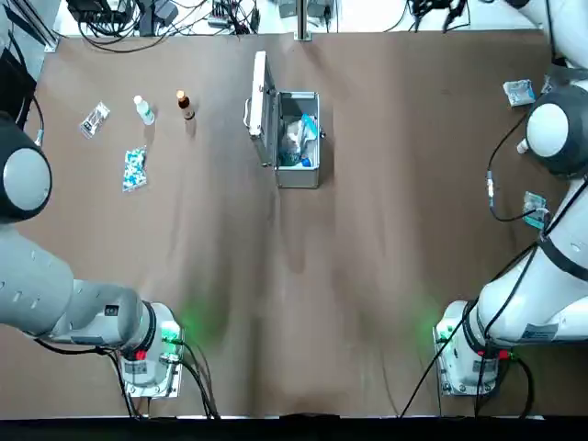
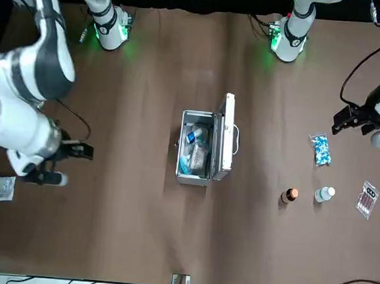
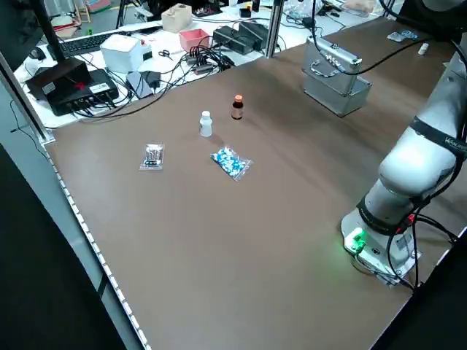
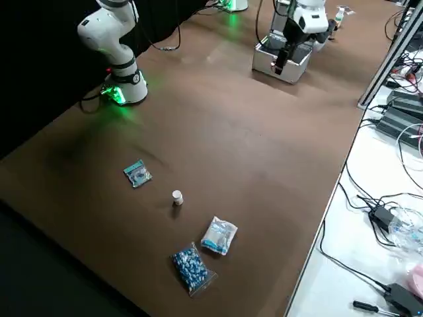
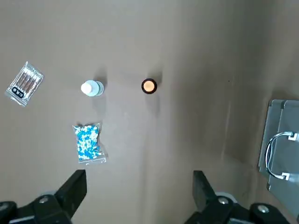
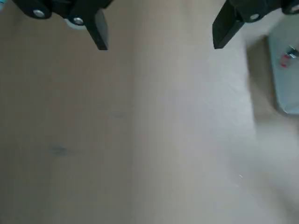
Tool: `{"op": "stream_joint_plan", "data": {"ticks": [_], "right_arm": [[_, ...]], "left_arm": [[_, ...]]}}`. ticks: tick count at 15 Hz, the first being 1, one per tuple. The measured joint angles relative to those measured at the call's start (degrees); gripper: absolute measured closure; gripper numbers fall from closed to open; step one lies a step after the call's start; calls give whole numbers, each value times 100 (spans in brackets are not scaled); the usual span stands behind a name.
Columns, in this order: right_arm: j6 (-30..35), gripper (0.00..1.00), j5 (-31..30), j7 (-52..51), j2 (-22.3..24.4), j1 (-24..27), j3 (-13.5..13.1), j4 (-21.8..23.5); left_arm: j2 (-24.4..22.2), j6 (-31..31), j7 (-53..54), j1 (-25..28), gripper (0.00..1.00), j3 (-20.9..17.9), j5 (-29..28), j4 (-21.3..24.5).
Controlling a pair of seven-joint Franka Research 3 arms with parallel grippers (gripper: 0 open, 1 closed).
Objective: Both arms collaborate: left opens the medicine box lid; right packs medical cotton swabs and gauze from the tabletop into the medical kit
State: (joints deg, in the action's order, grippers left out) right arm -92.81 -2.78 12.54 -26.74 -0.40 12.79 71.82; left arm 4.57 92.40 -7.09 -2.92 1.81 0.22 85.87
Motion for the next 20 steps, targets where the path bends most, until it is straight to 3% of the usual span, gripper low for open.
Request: {"op": "stream_joint_plan", "data": {"ticks": [1,3,6,10,13,16,20], "right_arm": [[471,1,11,-593,324,-37,-385,-3],[999,1,24,-1076,706,-76,-791,-9],[1623,1,40,-1307,1311,-162,-1215,-11],[1847,1,42,-1306,1911,-169,-1266,16],[1501,1,45,-1305,2210,-151,-1335,399],[1203,1,69,-1298,2240,-104,-1357,697],[1194,1,132,-1283,2279,-78,-1357,716]], "left_arm": [[0,0,0,0,0,0,0,1],[0,0,0,1,0,0,0,2],[0,0,0,6,0,0,0,2],[-1,0,0,9,0,-1,0,2],[-36,0,0,18,0,-1,0,0],[-87,-3,0,23,0,-5,0,0],[-93,-3,0,23,0,-6,0,0]]}}
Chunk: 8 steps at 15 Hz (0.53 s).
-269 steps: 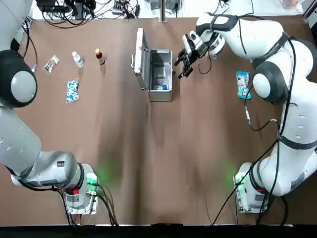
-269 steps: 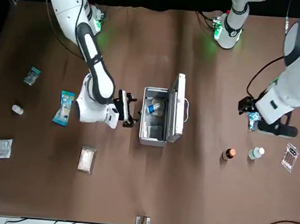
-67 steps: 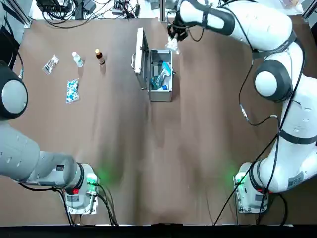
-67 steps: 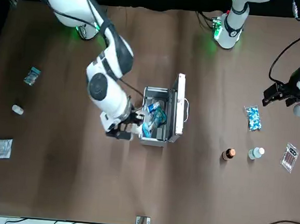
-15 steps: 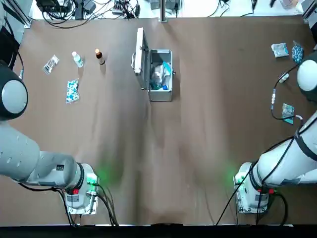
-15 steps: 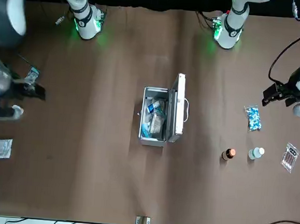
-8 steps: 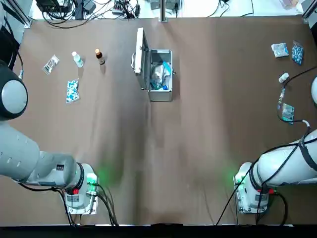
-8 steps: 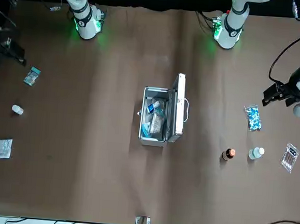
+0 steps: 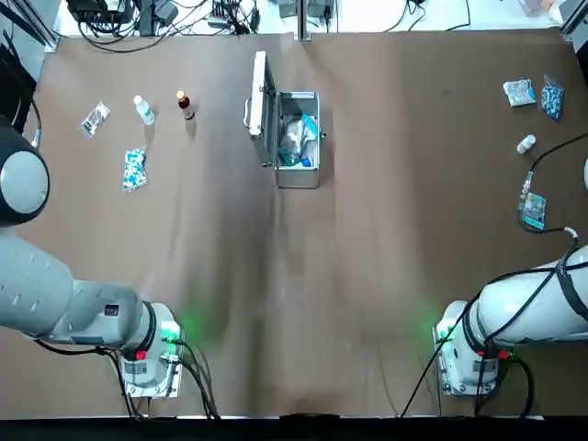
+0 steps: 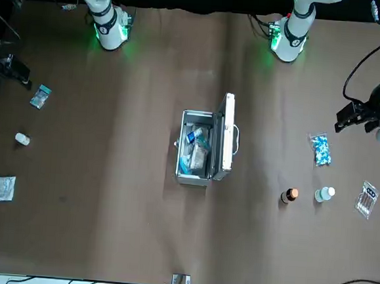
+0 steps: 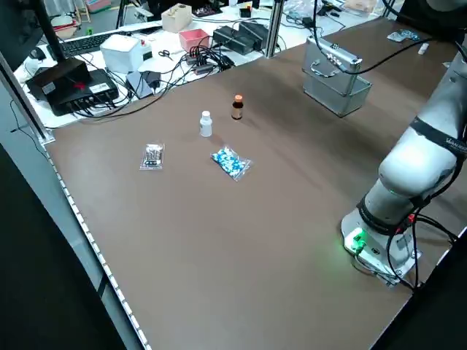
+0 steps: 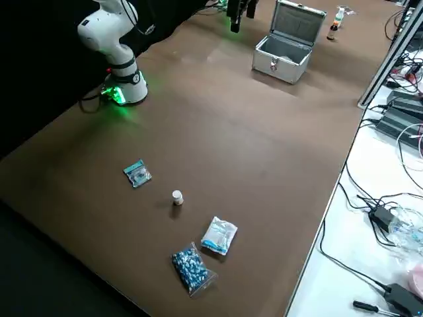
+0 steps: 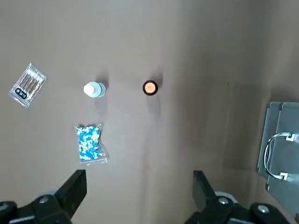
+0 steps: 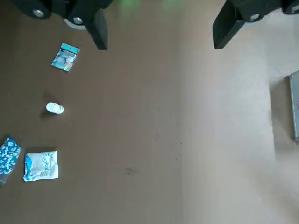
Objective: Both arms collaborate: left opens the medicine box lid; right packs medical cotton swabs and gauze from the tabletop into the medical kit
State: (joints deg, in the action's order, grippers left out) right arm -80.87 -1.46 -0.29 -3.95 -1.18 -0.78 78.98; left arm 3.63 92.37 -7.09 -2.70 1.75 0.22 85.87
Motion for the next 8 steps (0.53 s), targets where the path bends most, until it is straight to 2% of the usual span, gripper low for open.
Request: {"op": "stream_joint_plan", "data": {"ticks": [8], "right_arm": [[-112,1,75,-3,113,212,-31,27]], "left_arm": [[0,5,11,1,0,-25,0,-25]]}}
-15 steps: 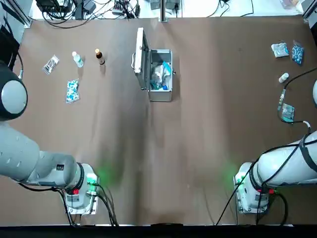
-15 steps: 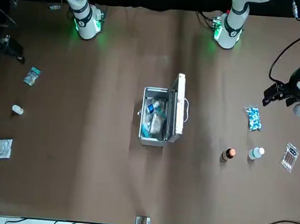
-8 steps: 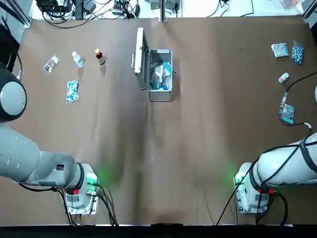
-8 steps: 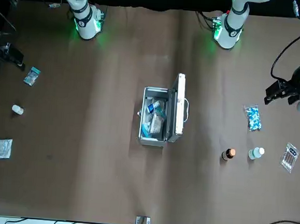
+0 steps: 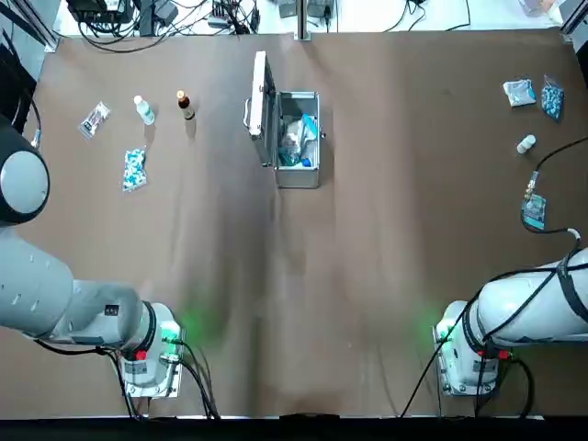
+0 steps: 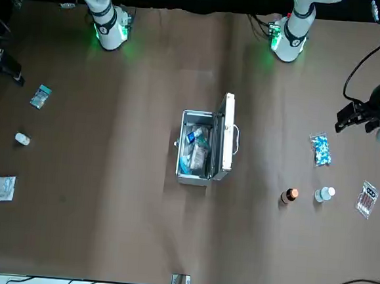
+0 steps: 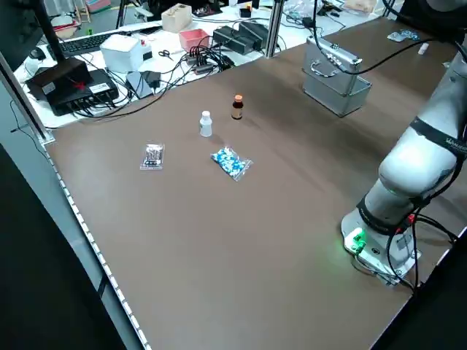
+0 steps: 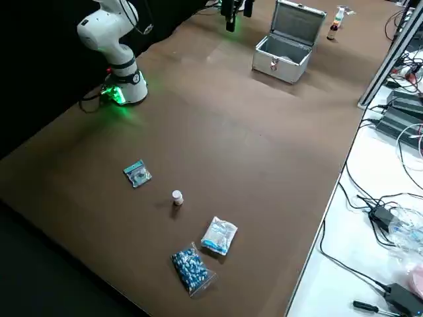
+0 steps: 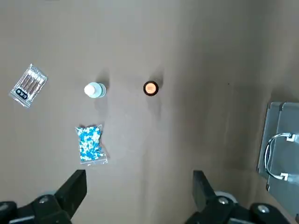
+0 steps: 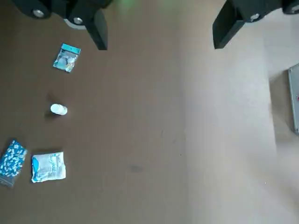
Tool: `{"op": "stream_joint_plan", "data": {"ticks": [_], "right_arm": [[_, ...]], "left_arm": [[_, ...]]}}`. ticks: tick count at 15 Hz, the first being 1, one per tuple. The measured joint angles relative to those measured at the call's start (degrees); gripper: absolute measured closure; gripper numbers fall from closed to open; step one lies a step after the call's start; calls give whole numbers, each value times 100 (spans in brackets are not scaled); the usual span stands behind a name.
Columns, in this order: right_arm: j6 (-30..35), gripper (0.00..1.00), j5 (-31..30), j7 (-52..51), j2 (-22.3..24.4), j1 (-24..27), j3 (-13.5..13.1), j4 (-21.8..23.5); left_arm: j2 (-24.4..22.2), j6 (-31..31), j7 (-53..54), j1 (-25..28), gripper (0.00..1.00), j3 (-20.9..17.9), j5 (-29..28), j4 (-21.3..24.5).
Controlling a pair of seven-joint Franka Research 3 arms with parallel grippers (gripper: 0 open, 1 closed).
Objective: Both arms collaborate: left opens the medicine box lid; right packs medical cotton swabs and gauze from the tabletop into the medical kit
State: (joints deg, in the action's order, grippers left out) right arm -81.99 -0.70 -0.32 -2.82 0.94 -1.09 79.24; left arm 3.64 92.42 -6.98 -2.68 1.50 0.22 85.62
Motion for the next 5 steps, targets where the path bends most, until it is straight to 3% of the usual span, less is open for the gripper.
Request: {"op": "stream_joint_plan", "data": {"ticks": [5], "right_arm": [[-732,1,22,0,-1,3,0,410]], "left_arm": [[-13,1,-3,2,0,-25,0,-112]]}}
